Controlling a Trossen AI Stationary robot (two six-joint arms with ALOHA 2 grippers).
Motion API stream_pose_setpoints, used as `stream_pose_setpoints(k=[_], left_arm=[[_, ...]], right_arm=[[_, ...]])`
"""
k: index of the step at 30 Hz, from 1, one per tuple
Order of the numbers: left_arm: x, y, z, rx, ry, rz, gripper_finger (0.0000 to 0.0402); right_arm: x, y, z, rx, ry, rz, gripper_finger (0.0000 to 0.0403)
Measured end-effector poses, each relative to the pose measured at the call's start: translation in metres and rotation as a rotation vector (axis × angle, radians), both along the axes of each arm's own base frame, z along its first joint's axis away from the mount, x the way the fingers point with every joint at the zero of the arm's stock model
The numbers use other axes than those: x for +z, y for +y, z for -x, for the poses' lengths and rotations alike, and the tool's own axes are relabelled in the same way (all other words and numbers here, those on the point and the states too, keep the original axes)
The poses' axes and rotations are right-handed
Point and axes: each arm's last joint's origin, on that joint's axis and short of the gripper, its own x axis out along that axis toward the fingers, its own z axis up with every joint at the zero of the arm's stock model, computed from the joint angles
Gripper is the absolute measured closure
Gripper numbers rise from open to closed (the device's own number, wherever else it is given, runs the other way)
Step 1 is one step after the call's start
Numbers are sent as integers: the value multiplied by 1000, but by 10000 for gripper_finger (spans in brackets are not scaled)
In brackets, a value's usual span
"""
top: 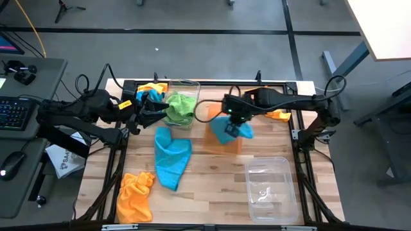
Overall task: Sort microfiber towel by color & place in baskets
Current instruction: Put the top right blue microfiber cloth into the orange bin
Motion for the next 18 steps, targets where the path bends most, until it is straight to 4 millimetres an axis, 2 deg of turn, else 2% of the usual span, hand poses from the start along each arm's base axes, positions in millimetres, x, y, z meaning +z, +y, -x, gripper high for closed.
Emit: stream_pose_setpoints(k=[3, 9, 13, 18], left_arm=[[0, 0, 0, -1, -1, 9, 161], [-1, 0, 0, -18, 4, 29, 161], [-1, -1, 0, -42, 3, 47, 161], [-1, -1, 0, -49, 3, 47, 161]], right_arm=[[-9, -1, -19, 24, -64, 13, 403], [-35, -10, -39, 75, -22, 77, 403], [-57, -15, -36, 86, 19, 85, 403], [-96, -16, -13, 26, 57, 43, 403]])
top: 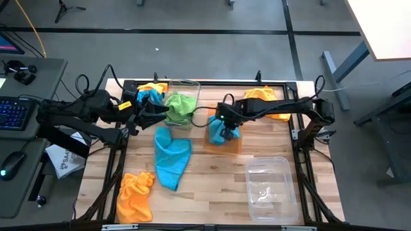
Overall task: Sort microfiber towel by color & place in baskets
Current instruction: Put the top right blue microfiber cloth into the orange bin, then put the bottom blue microfiber cloth into the orange bin
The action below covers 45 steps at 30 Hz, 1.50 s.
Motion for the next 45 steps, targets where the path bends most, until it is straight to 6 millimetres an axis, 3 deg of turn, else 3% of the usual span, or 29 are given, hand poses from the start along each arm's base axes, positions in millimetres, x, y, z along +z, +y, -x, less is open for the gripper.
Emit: stream_pose_setpoints(k=[6, 12, 17, 22, 28, 32, 37, 42, 45], left_arm=[[0, 0, 0, 4, 0, 0, 161], [0, 0, 0, 5, -2, 0, 161], [0, 0, 0, 6, -1, -13, 161], [0, 0, 0, 10, 2, -67, 161], [-3, 0, 0, 10, 34, -89, 161], [-29, -7, -6, -57, 278, -48, 161], [-80, -36, -10, -201, 788, 34, 161], [-125, -70, -8, -239, 1177, -12, 161], [-153, -89, -5, -258, 1277, -136, 161]], right_arm=[[-26, 4, 14, -116, -67, -113, 402], [-26, 6, 16, -139, -49, -183, 369], [2, 7, 10, -80, -58, -172, 291], [49, 6, 9, -17, -42, -84, 206], [92, 8, 11, 10, -91, -93, 138], [89, 22, 10, 76, -80, -146, 113], [69, 42, 18, 116, -4, -142, 105], [72, 53, 53, 31, -24, -106, 104], [82, 53, 79, -94, -108, -94, 104]])
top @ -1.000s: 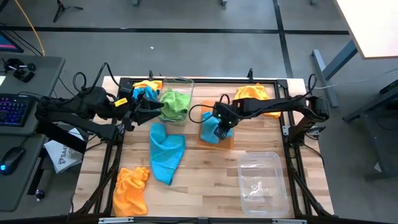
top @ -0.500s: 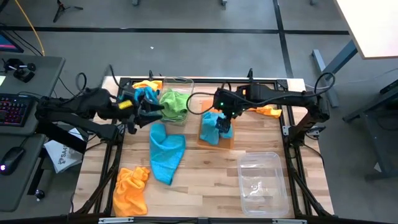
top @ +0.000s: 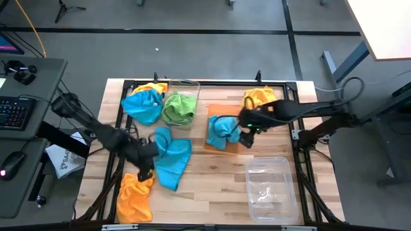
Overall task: Sort microfiber towel by color & place in baskets
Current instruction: Put the bottom blue microfiber cloth into the orange bin
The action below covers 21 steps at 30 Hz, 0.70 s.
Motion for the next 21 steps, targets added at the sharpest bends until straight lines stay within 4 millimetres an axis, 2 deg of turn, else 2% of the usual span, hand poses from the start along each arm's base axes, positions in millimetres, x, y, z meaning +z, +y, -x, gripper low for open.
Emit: stream_pose_setpoints(k=[5, 8, 13, 17, 21], left_arm=[[-47, -13, 0, -200, 76, -233, 161], [-63, -11, -8, -280, 80, -348, 161], [-75, -3, -25, -435, 89, -516, 161], [-86, 8, -40, -462, 131, -513, 161], [-98, 15, -53, -456, 158, -421, 161]], right_arm=[[14, 0, 28, -141, -207, -38, 104], [20, 0, 36, -180, -292, -65, 104], [25, -1, 40, -186, -321, -70, 104], [24, -1, 40, -185, -320, -70, 104], [24, -1, 40, -183, -319, -72, 104]])
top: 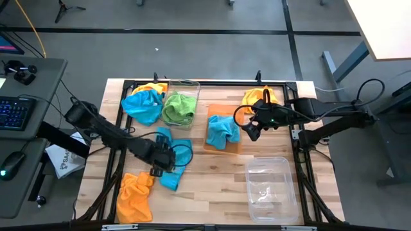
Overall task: Sort microfiber towel by color & place in baskets
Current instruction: Put the bottom blue microfiber cloth into the orange bin
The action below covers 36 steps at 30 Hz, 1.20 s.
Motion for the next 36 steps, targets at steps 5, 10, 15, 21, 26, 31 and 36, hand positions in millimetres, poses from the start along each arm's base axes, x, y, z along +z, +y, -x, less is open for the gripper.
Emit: stream_pose_setpoints(k=[5, 10, 15, 21, 26, 31, 36], left_arm=[[-24, 5, -1, 10, 46, 127, 161], [-26, 5, -2, 52, 50, 162, 205], [-7, 4, -14, 119, -25, 243, 356], [65, 14, -36, 145, -299, 335, 392], [164, 29, -56, 68, -686, 318, 398], [233, 56, -80, 20, -1043, 223, 400], [243, 86, -112, 6, -1367, 340, 401]], right_arm=[[0, 1, 0, 13, 1, -19, 104], [0, 1, -1, 5, -8, -42, 104], [11, 5, 1, 25, -116, -55, 104], [42, 8, 15, 45, -322, -45, 104], [72, 6, 34, 23, -484, 37, 104], [95, 1, 55, -3, -594, 143, 104], [116, -3, 71, -24, -685, 250, 104]])
